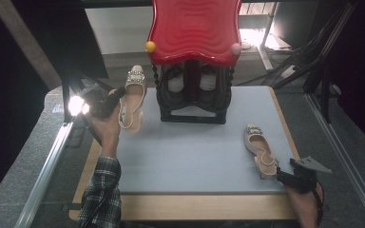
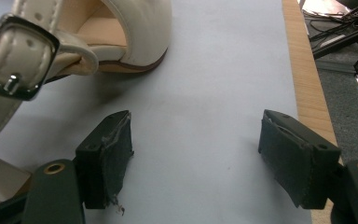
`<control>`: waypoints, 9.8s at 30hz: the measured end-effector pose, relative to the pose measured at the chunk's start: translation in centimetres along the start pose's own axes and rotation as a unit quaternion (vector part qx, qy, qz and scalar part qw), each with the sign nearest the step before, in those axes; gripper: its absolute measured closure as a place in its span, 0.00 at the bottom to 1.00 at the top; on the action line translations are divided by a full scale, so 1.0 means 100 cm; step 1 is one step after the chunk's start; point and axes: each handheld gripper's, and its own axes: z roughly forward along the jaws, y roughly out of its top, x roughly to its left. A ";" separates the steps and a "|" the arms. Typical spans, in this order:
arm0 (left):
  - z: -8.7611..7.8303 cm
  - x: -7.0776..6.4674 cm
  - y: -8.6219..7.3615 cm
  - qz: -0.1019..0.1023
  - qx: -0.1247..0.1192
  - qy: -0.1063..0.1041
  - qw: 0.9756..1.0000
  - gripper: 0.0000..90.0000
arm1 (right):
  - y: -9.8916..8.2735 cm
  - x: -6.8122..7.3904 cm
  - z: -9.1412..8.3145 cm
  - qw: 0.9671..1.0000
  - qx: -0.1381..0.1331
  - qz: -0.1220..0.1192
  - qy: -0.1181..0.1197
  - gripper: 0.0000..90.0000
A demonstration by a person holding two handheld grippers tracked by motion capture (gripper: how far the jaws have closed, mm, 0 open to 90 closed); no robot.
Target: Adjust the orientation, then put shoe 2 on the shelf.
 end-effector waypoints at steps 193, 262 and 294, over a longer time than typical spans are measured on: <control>-0.016 0.007 -0.087 0.142 0.162 0.044 0.976 0.05 | 0.020 -0.015 -0.005 0.999 0.034 0.000 0.011 0.42; -0.031 -0.015 -0.176 0.175 0.283 0.091 0.939 0.05 | 0.099 -0.003 0.050 0.985 0.150 0.042 0.079 0.97; -0.031 -0.014 -0.176 0.171 0.282 0.088 0.940 0.05 | 0.142 0.016 0.053 0.981 -0.015 0.167 0.101 0.97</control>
